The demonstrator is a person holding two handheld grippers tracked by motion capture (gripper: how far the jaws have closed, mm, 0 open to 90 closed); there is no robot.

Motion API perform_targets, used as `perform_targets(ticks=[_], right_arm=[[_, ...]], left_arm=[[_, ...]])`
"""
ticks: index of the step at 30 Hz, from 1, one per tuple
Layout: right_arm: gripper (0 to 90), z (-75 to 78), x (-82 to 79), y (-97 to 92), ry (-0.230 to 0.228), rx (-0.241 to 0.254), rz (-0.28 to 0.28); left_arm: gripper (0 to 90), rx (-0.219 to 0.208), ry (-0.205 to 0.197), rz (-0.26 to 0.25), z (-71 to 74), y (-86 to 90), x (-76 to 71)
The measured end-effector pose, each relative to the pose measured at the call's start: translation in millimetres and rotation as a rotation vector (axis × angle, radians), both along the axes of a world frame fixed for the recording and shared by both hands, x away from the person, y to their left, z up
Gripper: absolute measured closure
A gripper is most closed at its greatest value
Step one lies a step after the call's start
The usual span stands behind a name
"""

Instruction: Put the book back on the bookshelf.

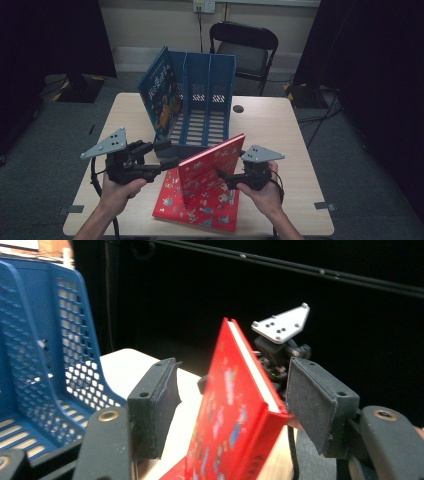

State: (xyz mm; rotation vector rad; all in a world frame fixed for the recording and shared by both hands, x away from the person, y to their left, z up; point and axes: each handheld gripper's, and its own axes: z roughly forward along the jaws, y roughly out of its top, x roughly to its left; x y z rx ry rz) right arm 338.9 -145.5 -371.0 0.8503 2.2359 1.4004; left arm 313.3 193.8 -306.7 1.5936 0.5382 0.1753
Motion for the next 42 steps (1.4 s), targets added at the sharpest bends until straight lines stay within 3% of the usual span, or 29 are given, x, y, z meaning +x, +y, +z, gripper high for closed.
perform_targets(ticks=[2,3,6,9,13,15,18,22,26,34,42], right_arm=[[14.0,0.1,0.1,-0.2,0.000,0.002,0.000],[14.1,0.2,0.0,-0.3,-0.001,0.002,-0.002],[14.1,0.9,0.0,-1.4,-0.002,0.005,-0.003],[13.6,1.1,0.1,-1.2,-0.005,-0.002,0.000],[13.4,2.5,-0.2,0.2,-0.004,-0.001,0.010],[13.8,2.7,-0.7,-0.2,-0.005,-0.002,0.006],[13.7,3.0,-1.6,-0.5,-0.007,0.004,0.005],[13.6,3.9,-1.2,0.5,-0.008,0.000,0.003],[13.5,5.1,0.5,2.0,0.000,-0.002,0.000],[13.3,6.3,2.8,1.0,0.015,-0.008,0.009],[12.4,6.8,5.4,1.2,0.006,0.002,0.012]], left_arm=[[36.2,-0.019,0.011,0.000,-3.0,0.8,2.4],[36.3,-0.067,0.056,-0.007,-8.0,3.3,8.0],[37.6,-0.084,0.066,0.021,-11.8,7.3,11.4],[40.4,-0.049,0.075,0.002,-14.0,2.7,12.3],[41.8,-0.045,0.081,-0.023,-15.5,-3.7,12.6],[41.5,-0.038,0.068,-0.001,-14.5,-2.1,11.9],[41.4,0.020,0.073,0.035,-18.3,-2.0,14.1],[41.3,0.099,0.091,0.030,-33.7,-12.7,21.4],[41.5,0.148,0.115,0.020,-47.2,-24.5,25.2],[43.2,0.184,0.163,-0.010,-61.8,-30.9,31.4],[42.7,0.189,0.192,-0.049,-71.5,-32.2,35.3]])
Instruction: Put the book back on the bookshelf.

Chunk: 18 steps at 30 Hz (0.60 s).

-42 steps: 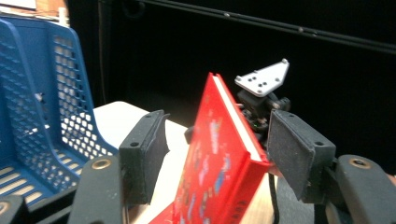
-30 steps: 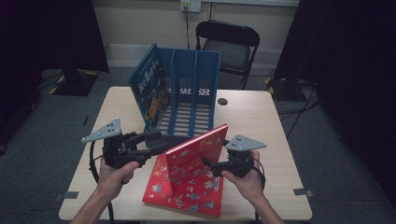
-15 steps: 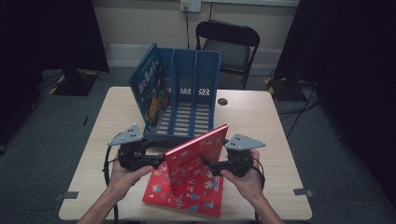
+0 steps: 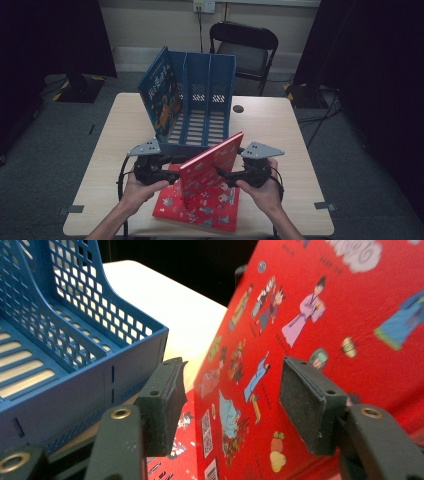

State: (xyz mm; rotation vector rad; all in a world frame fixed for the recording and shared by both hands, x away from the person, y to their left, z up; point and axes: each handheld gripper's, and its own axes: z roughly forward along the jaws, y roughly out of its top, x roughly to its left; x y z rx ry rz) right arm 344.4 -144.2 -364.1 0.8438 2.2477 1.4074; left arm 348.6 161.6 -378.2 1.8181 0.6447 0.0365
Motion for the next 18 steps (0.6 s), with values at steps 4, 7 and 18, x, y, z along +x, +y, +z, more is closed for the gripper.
perform_targets(ticks=[4,7,18], right_arm=[[12.2,1.0,4.1,3.5,0.015,-0.001,0.013],[12.9,-0.2,7.8,8.4,0.036,0.013,0.038],[24.2,-1.2,18.0,37.7,0.012,0.001,0.056]], left_arm=[[43.1,0.020,0.004,0.000,-4.4,-3.3,0.3],[44.6,0.005,0.018,-0.017,-4.8,-2.2,0.5],[38.4,0.011,0.030,-0.029,-10.4,0.0,-2.2]])
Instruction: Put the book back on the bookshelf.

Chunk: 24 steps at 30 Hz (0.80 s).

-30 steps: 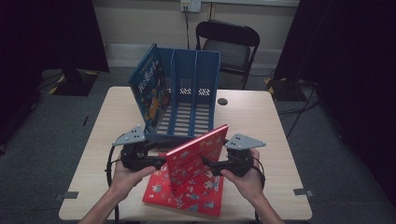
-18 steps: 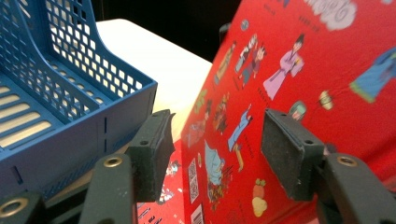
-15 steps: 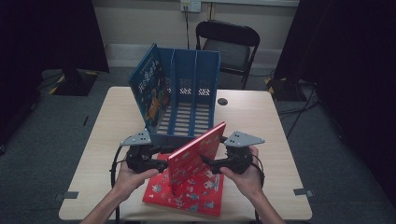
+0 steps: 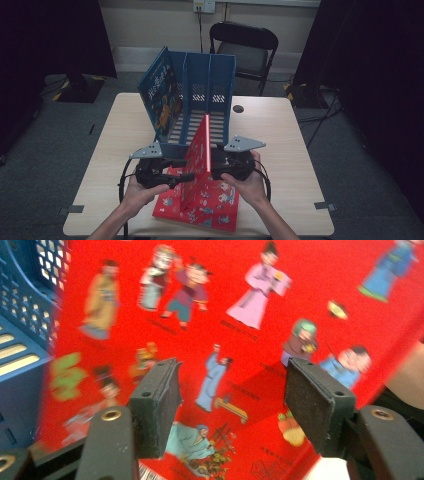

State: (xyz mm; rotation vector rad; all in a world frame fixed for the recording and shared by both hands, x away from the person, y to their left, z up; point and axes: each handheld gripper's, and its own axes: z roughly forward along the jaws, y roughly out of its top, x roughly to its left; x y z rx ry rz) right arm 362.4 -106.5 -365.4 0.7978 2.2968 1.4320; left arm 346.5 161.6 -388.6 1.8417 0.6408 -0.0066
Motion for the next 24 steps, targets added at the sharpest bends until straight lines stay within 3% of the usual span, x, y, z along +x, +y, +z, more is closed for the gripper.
perform_targets(ticks=[8,13,24], right_arm=[[25.3,1.3,4.4,13.5,0.002,0.012,0.028],[25.5,5.2,8.6,24.9,0.001,0.012,0.034],[27.9,9.1,12.6,47.8,-0.003,0.023,0.076]], left_arm=[[33.2,0.013,-0.006,0.038,-1.5,13.5,1.7],[30.4,-0.031,0.016,0.051,-5.5,22.0,3.1],[27.0,-0.026,-0.004,0.078,-5.9,30.5,-0.3]])
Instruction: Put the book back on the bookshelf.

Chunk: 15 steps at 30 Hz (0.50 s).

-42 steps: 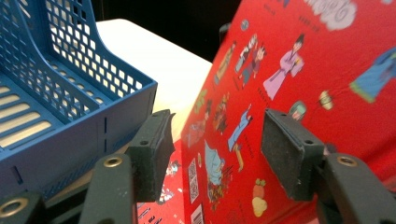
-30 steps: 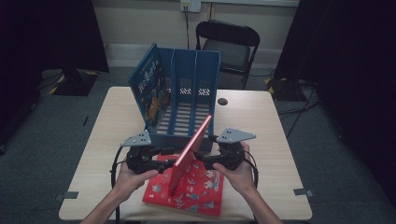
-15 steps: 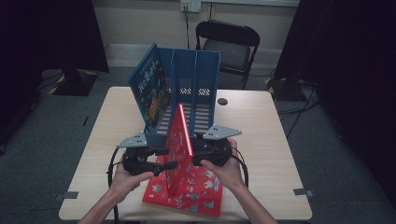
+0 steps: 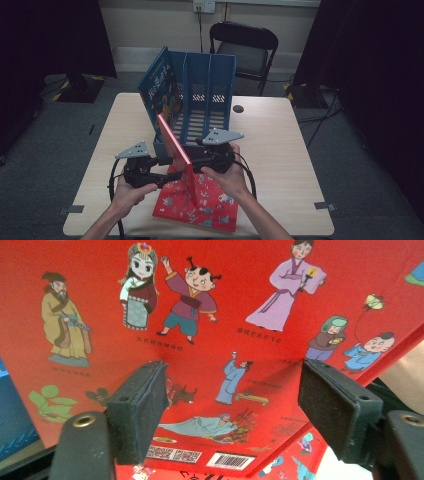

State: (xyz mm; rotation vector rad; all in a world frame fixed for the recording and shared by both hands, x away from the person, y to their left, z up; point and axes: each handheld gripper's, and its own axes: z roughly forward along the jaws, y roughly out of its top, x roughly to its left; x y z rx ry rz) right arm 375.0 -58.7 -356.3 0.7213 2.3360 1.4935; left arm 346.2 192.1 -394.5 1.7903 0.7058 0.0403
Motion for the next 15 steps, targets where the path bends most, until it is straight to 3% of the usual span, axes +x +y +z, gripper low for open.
perform_targets(ticks=[10,15], right_arm=[[26.5,-12.0,-7.9,-3.9,0.034,0.006,0.047],[33.4,-14.0,-20.1,-12.9,0.035,0.015,0.084]], left_arm=[[24.8,0.015,-0.017,0.017,-2.6,4.0,-7.8],[24.7,0.022,-0.018,0.016,-2.6,4.4,-8.0]])
